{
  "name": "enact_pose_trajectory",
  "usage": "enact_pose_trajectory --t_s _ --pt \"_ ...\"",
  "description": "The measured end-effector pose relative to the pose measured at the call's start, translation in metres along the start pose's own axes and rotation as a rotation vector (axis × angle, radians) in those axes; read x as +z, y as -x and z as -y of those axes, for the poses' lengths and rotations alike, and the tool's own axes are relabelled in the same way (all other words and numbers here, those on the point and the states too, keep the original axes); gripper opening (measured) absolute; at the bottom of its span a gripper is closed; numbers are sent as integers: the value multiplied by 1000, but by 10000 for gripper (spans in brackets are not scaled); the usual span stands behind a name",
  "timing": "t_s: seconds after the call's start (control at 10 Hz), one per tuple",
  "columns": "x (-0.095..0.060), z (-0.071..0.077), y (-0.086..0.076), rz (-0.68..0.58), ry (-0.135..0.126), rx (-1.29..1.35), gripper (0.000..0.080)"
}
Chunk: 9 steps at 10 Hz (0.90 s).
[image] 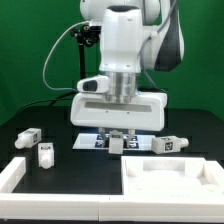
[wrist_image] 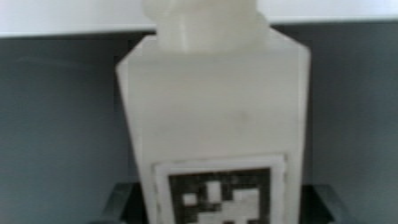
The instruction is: Assemble one leg
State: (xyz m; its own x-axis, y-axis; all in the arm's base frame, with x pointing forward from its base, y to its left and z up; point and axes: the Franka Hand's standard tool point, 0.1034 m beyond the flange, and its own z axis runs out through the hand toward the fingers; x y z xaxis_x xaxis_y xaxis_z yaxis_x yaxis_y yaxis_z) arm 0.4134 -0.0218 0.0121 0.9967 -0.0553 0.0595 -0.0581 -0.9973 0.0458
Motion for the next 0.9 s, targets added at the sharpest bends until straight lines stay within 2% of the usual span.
enact_pose_trajectory --t_s 0.2,0.5,0.6,0.7,0.8,0.9 --pt "6 3 0 -26 11 -26 288" --pt "7 5 1 -1 4 -26 294" --pt "7 7 5 51 -9 -26 465" --pt "-6 12 -5 150 -50 -13 600" --pt "-18 15 -15 260 -82 2 600" --pt "-26 16 -24 346 -97 -6 643"
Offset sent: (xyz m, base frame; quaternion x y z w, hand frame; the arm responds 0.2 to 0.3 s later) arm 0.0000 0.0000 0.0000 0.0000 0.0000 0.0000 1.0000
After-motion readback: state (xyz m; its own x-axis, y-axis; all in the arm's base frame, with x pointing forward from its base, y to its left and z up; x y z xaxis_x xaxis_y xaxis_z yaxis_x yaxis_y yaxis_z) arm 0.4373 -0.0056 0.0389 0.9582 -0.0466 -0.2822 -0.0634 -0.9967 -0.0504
